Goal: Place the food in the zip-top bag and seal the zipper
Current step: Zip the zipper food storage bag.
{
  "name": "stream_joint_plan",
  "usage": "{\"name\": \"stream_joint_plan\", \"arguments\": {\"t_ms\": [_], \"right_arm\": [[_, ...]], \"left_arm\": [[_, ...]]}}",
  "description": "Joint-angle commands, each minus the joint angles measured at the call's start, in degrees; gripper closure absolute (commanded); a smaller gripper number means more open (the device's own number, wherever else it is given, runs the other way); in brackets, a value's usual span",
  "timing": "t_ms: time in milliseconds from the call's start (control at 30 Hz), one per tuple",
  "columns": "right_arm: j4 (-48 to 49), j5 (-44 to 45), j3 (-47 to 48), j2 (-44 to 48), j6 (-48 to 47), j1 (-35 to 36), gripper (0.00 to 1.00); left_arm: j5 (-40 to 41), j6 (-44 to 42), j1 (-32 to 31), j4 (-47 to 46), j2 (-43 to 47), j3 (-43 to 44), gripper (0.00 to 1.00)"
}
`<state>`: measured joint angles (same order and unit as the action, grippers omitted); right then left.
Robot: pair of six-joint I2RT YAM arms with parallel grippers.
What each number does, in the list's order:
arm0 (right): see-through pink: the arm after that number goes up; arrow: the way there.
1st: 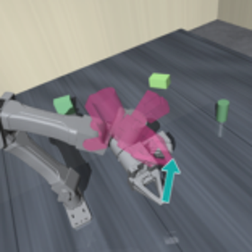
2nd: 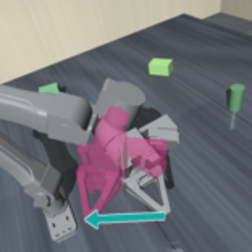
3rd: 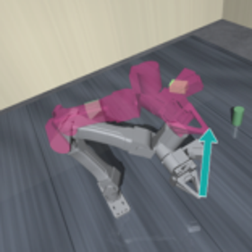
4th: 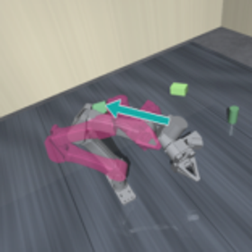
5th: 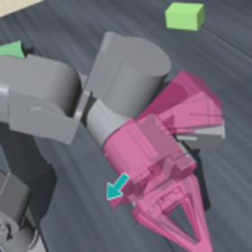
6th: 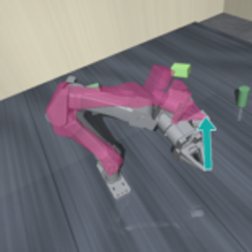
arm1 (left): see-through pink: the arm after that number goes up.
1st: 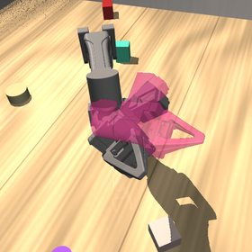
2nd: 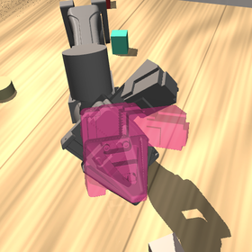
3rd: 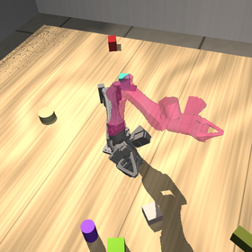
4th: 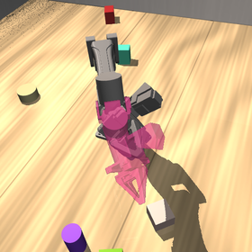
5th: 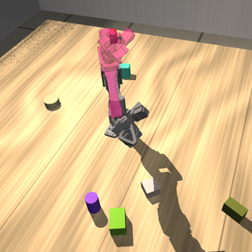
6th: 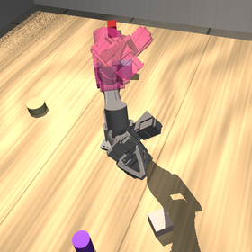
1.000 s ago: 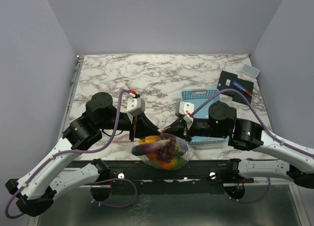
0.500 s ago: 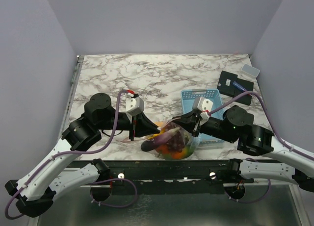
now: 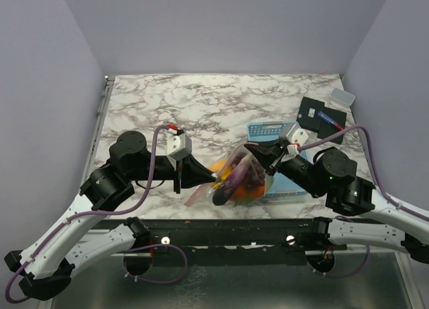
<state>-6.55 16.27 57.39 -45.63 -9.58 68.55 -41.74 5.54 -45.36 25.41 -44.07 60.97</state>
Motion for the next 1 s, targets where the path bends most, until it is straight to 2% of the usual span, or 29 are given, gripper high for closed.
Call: {"name": "stream_joint_plan", "arguments": {"t_ms": [0, 500, 967], "right_arm": [[12.50, 12.60, -0.80, 3.16, -3.25, -0.88, 0.99], [26.09, 24.59, -6.13, 7.48, -6.71, -0.88, 0.99], [31.24, 28.42, -7.78, 8.64, -8.42, -0.88, 0.99]], "left_arm": [[-1.47, 1.51, -0.29, 3.09, 2.24, -1.47, 1.00], [0.17, 1.98, -0.25, 3.07, 3.49, -3.24, 1.00], [0.78, 2.69, -0.29, 3.07, 5.34, -4.63, 1.00]]}}
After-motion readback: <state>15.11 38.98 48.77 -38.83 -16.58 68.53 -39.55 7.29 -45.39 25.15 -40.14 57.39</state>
